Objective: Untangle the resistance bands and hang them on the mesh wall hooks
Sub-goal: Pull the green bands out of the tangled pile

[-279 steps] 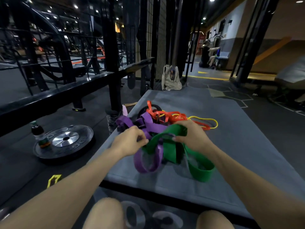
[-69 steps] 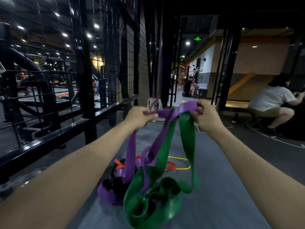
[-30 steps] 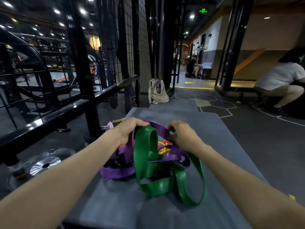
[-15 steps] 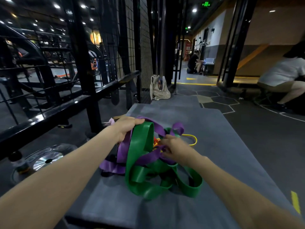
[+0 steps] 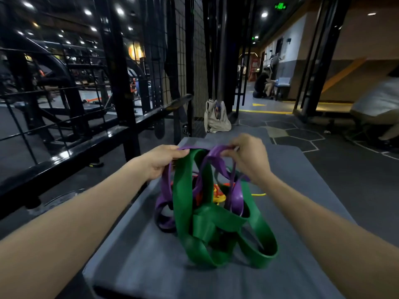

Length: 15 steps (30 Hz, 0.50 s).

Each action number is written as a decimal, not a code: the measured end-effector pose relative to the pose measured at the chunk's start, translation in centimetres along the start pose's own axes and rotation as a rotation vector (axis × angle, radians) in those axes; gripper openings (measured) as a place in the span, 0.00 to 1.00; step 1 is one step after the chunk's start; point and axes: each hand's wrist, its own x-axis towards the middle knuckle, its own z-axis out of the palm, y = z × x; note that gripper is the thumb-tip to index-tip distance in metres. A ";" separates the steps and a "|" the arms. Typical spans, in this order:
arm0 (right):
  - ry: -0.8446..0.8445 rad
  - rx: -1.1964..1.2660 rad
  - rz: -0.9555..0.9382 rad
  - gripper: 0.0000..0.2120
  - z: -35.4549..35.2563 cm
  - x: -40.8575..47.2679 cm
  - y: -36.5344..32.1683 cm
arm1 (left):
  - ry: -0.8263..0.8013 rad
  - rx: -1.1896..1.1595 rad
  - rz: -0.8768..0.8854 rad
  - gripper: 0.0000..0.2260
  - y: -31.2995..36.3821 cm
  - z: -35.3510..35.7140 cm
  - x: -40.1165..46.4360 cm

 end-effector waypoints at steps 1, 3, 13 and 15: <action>0.049 -0.003 -0.029 0.08 -0.6 0.9 -0.6 | -0.008 -0.026 0.020 0.06 0.4 0.1 0.0; 0.159 -0.008 -0.066 0.05 -1.4 2.4 -1.5 | -0.023 -0.097 0.049 0.06 1.1 0.3 0.1; -0.007 0.037 0.086 0.06 1.2 0.1 -0.5 | -0.153 -0.014 -0.078 0.33 -2.9 3.2 0.3; -0.032 0.147 0.153 0.05 1.5 -0.7 0.3 | -0.198 0.030 -0.067 0.30 -4.9 4.6 0.4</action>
